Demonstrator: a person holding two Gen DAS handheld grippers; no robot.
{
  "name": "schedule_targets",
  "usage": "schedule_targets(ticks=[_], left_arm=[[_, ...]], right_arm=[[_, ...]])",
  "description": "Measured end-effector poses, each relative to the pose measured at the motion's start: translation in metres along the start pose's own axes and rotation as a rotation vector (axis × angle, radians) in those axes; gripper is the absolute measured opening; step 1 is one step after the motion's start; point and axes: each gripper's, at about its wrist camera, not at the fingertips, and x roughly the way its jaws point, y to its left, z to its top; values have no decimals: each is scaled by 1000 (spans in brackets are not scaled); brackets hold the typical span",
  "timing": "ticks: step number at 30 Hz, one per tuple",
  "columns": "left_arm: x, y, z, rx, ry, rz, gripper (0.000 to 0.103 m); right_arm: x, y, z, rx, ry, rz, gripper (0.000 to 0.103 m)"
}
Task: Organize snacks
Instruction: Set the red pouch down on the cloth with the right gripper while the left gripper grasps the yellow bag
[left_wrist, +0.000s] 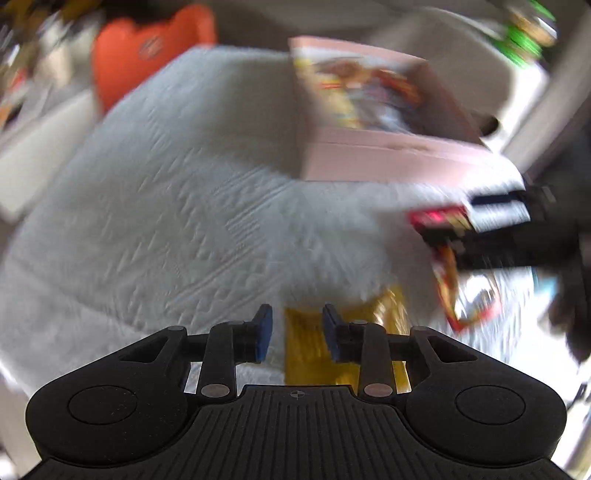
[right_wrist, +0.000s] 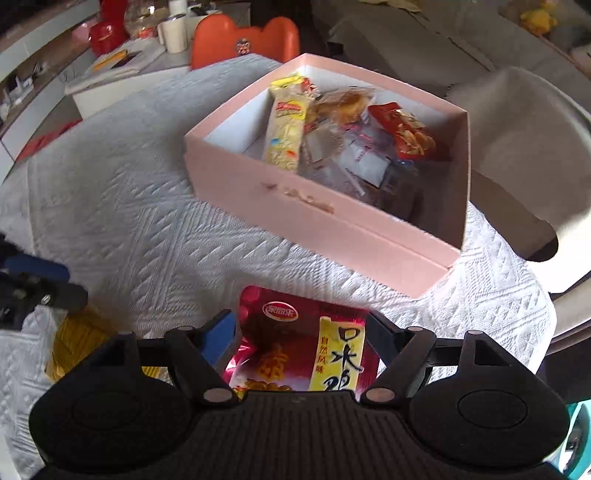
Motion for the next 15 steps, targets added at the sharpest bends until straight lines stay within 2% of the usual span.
schedule_targets(ticks=[3, 5, 7, 8, 10, 11, 14, 15], left_arm=[[-6, -46, -14, 385, -3, 35, 38], [3, -69, -25, 602, 23, 56, 38], [13, -82, -34, 737, 39, 75, 38], [16, -85, -36, 762, 37, 79, 39], [23, -86, -29, 738, 26, 91, 40], [26, -83, -21, 685, 18, 110, 42], [41, -66, 7, 462, 11, 186, 45], [44, -58, 16, 376, 16, 191, 45]], right_arm=[[-8, -15, -7, 1, 3, 30, 78], [-15, -21, -22, -25, 34, 37, 78], [-20, -22, -36, -42, 66, 37, 78], [-24, -21, -44, -45, 79, 36, 78], [-27, -22, -52, -33, 100, 31, 78], [-29, -23, -54, -16, 108, 27, 78], [-33, -27, -57, 33, 115, 28, 78], [-33, -28, -57, 44, 117, 27, 78]])
